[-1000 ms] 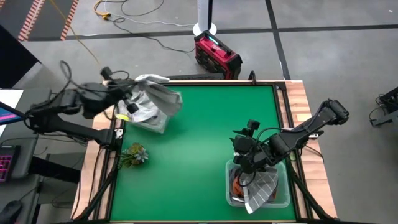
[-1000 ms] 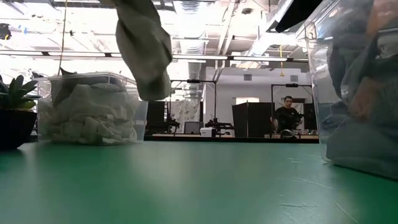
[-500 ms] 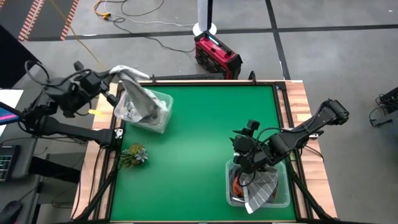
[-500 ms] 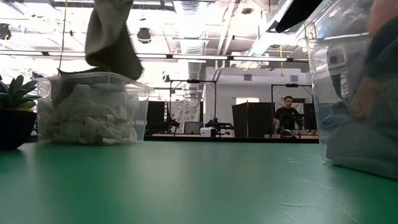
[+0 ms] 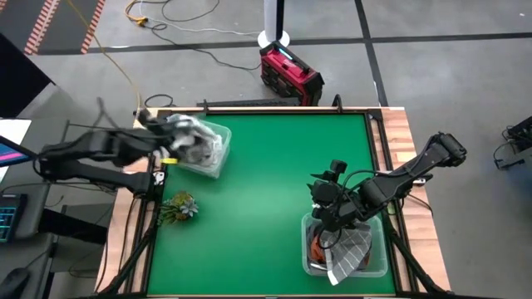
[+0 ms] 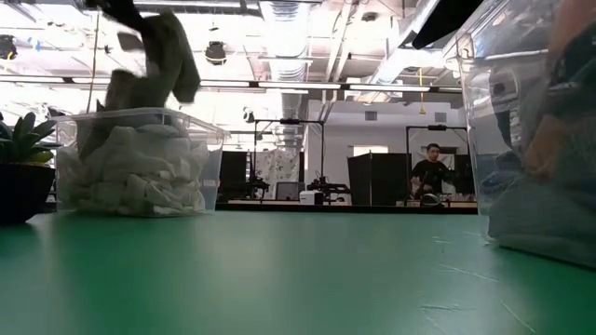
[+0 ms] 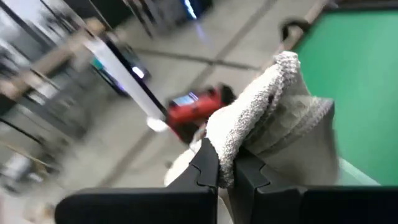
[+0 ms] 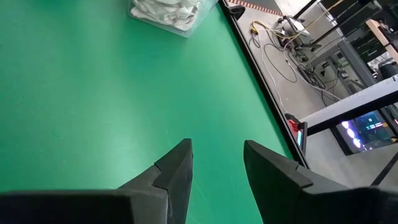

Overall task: Sort towels by color in basket
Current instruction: Put the light gray towel into the top transparent bin

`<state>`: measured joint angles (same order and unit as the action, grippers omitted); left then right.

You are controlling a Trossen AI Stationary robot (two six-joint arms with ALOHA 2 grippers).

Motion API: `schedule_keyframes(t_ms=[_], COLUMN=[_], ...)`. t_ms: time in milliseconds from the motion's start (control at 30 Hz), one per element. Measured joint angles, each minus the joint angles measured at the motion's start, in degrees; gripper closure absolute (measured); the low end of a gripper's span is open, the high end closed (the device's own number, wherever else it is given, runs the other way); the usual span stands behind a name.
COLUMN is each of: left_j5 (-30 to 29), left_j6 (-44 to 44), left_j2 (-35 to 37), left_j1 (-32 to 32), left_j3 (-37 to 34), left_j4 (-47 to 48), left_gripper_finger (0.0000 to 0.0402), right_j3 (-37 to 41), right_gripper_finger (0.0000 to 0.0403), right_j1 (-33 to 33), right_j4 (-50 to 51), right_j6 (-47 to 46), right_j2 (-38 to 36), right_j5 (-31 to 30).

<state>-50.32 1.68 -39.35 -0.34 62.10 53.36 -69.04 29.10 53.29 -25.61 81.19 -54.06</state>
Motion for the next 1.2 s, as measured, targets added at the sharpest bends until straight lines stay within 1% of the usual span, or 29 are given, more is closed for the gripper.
schedule_keyframes(t_ms=[133, 233, 333, 433, 500, 600, 733, 800, 867, 967, 1067, 1200], left_j5=[4.7, 9.6, 18.2, 27.5, 30.2, 31.3, 35.0, 35.1, 33.8, 30.6, 27.4, 26.2], left_j6=[11.2, 18.3, 23.8, 26.7, 26.9, 26.2, 23.7, 23.3, 23.2, 23.3, 22.8, 22.6], left_j2=[-4.7, -9.9, -15.0, -19.5, -22.1, -24.9, -27.4, -28.7, -30.5, -33.9, -37.7, -43.2], left_j1=[0.0, 1.6, 7.2, 14.0, 17.8, 23.7, 31.5, 34.6, 36.5, 37.0, 34.7, 32.5], left_j3=[-4.7, -4.6, -1.7, 0.2, 0.4, 0.4, 0.4, 0.4, 0.4, 0.4, 0.4, 0.4], left_j4=[0.9, 4.6, 9.0, 13.8, 15.7, 18.8, 18.2, 17.8, 17.5, 17.4, 16.6, 14.0], left_gripper_finger=[0.0397, 0.0397, 0.0397, 0.0396, 0.0395, 0.0395, 0.0394, 0.0394, 0.0393, 0.0393, 0.0393, 0.0393], right_j3=[0.0, 0.0, 0.0, 0.0, 0.0, 0.0, 0.0, 0.0, 0.0, 0.0, 0.0, 0.0], right_gripper_finger=[0.0223, 0.0223, 0.0223, 0.0223, 0.0223, 0.0223, 0.0223, 0.0223, 0.0223, 0.0223, 0.0223, 0.0223], right_j1=[0.0, -0.4, -1.1, -1.9, -2.3, -2.4, -2.1, -2.1, -2.1, -2.1, -2.1, -1.7], right_j4=[0.0, -0.1, -0.4, -1.9, -3.4, -4.5, -4.7, -4.7, -4.6, -4.6, -4.6, -4.6], right_j6=[0.5, 0.8, 1.5, 2.9, 4.3, 5.8, 6.5, 6.6, 6.6, 6.6, 6.6, 6.2], right_j2=[0.0, 0.0, 0.0, 0.0, 0.0, 0.0, 0.0, 0.0, 0.0, 0.0, 0.0, 0.0], right_j5=[-0.1, -0.1, -0.1, -0.1, -0.1, -0.1, -0.1, -0.1, -0.1, -0.1, 0.0, 0.2])
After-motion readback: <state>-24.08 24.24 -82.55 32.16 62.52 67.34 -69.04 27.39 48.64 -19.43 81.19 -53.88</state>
